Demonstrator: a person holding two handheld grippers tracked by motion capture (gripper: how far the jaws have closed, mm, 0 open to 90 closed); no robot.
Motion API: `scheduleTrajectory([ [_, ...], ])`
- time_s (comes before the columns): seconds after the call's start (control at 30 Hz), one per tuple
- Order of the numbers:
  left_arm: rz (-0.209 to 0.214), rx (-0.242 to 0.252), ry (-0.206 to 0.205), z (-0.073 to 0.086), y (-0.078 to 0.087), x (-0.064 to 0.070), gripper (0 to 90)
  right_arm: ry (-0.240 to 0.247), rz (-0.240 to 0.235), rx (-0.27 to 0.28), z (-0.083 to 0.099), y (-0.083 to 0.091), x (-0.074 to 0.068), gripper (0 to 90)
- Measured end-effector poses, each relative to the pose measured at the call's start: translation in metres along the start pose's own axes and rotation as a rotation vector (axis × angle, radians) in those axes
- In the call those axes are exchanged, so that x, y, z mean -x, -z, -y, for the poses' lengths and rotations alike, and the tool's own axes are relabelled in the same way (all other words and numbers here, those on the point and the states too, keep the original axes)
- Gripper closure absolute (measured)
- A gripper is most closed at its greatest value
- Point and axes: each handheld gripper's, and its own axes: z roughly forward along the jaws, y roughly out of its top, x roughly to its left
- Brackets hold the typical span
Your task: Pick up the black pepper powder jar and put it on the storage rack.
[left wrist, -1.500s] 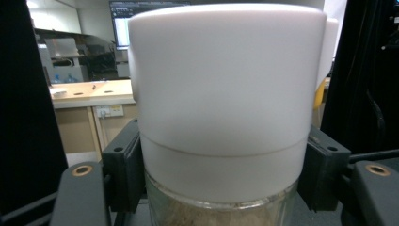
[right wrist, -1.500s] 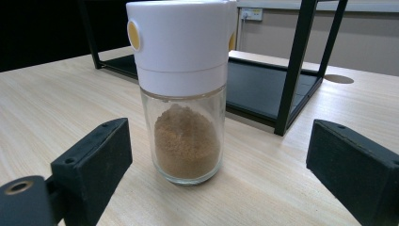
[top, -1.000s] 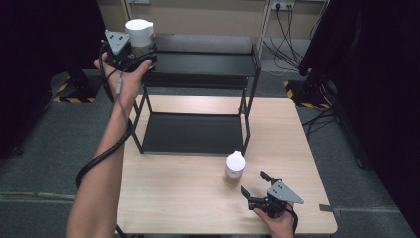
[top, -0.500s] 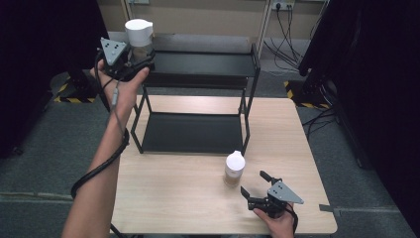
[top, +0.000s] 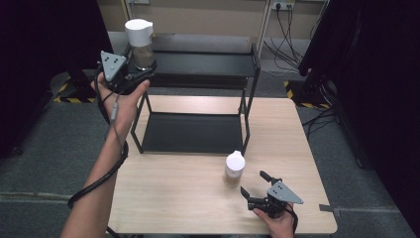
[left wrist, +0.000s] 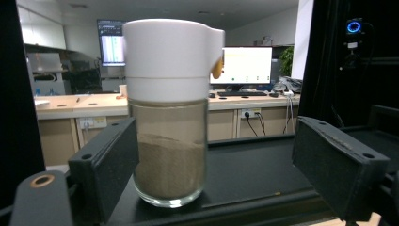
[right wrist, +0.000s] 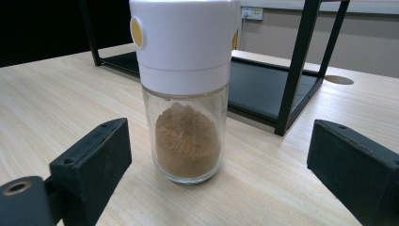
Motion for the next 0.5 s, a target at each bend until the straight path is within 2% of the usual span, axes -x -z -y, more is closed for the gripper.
scheduleTrajectory([
  [0.07,0.014,0.010,0.013,0.004,0.003,0.001,14.8,0.000,0.000,0.000,0.000,0.000,0.000,7.1],
  [0.13,0.020,0.018,-0.006,0.008,0.007,0.003,14.8,0.000,-0.001,0.000,0.000,0.000,0.000,7.1],
  [0.2,0.024,0.018,-0.003,0.011,0.008,0.004,14.8,0.000,-0.001,-0.001,0.000,0.000,0.000,7.1],
  [0.5,0.023,0.007,-0.005,0.021,0.015,0.006,14.9,0.005,0.000,0.001,0.000,0.000,0.000,7.1],
])
